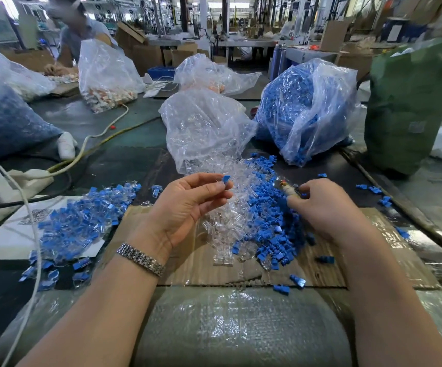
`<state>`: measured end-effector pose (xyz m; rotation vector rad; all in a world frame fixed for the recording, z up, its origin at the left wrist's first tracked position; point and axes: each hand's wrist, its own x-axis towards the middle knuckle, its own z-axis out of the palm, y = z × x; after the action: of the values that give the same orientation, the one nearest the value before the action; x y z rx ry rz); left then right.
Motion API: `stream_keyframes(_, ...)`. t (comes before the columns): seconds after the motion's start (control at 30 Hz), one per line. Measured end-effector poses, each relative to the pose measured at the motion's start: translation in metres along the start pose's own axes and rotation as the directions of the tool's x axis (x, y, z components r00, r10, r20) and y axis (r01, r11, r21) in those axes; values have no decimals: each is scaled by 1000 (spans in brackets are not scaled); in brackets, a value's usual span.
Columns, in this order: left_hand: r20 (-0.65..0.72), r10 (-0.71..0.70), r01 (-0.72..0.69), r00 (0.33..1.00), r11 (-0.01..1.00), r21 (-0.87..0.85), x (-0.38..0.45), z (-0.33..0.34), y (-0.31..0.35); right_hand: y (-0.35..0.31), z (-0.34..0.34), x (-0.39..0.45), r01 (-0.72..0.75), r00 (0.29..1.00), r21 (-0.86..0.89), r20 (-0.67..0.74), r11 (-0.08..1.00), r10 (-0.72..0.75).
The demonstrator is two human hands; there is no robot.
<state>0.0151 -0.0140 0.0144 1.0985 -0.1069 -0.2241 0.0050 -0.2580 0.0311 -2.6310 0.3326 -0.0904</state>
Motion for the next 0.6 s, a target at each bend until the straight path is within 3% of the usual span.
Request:
stream_keyframes(0.1,-9,1,-1,1000,1000,-6,0,0,0,-1,-9,-4,-7,999,174,45,985,-1)
stream_keyframes(0.27,-13,-1,1,1000,1000,-20,0,-1,0,-5,-12,-7,53,991,239,109,970,-81)
stream_keyframes(0.37,-26,10,-11,1000,999,-37,1,-1,1,-11,-18,-11,31,962,559,209,829,-177)
stream_keyframes(0.43,-41,32,-34,999,999,-41,1,0,1,-21,-20,-15,-64,886,696,369,715,-280)
stream_keyframes(0.5,-51,55,-56,997,998,-25,2,0,1,-30,-14,-20,-69,817,658,469,750,-336)
stream_keyframes(0.6,-45,64,-63,997,998,7,4,0,1,-41,-4,-24,-17,786,581,511,814,-348)
